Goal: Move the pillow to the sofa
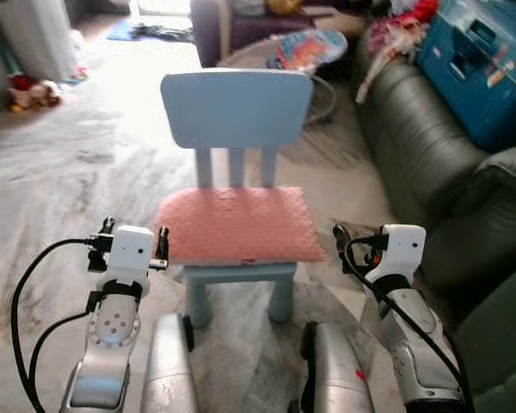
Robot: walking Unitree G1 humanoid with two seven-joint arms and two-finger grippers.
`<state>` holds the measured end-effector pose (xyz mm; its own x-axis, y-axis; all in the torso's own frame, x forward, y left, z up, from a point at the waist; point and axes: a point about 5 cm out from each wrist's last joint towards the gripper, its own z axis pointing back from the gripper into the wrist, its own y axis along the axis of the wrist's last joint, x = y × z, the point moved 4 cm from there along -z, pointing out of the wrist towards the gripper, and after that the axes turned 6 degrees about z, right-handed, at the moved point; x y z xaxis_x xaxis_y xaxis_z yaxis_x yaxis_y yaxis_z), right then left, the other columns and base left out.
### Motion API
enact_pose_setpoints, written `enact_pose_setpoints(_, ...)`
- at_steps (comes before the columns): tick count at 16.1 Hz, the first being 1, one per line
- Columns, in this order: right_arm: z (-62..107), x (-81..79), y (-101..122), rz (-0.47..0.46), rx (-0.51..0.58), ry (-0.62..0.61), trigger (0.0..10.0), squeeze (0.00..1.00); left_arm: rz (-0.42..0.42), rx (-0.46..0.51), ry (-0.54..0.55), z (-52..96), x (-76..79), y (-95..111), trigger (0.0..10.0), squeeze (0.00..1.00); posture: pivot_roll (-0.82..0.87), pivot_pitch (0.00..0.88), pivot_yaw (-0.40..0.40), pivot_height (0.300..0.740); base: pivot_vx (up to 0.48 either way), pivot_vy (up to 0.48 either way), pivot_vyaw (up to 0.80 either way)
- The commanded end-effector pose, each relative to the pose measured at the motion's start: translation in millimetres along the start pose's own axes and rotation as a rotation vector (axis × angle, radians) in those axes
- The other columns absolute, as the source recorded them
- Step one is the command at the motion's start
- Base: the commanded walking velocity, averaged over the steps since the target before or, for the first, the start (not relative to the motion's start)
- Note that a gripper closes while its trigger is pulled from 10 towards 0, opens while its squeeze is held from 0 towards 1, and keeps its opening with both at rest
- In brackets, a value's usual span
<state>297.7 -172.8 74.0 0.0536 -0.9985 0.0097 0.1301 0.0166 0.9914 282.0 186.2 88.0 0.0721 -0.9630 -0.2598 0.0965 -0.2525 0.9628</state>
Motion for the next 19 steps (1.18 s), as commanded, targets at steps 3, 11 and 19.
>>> enact_pose_setpoints(3, -2.0, -2.4, 2.3, 0.006, 0.002, 0.020, 10.0, 0.00, 0.002, -0.005, 0.000, 0.1, -0.3, -0.9, 10.0, 0.00, 0.02, 0.000, -0.061, 0.556, 0.260, 0.000, 0.00)
enact_pose_setpoints(11, -1.6, -3.1, 2.5, -0.001, 0.004, 0.022, 10.0, 0.00, 0.007, -0.010, -0.005, 0.2, 1.3, -1.8, 10.0, 0.00, 0.02, 0.000, -0.058, 0.556, 0.253, 0.000, 0.17)
enact_pose_setpoints(19, -2.0, -3.5, 3.5, -0.007, 0.012, 0.030, 10.0, 0.00, 0.005, -0.013, -0.008, -0.9, 3.2, -2.2, 10.0, 0.00, 0.02, 0.000, -0.057, 0.556, 0.061, 0.000, 0.18)
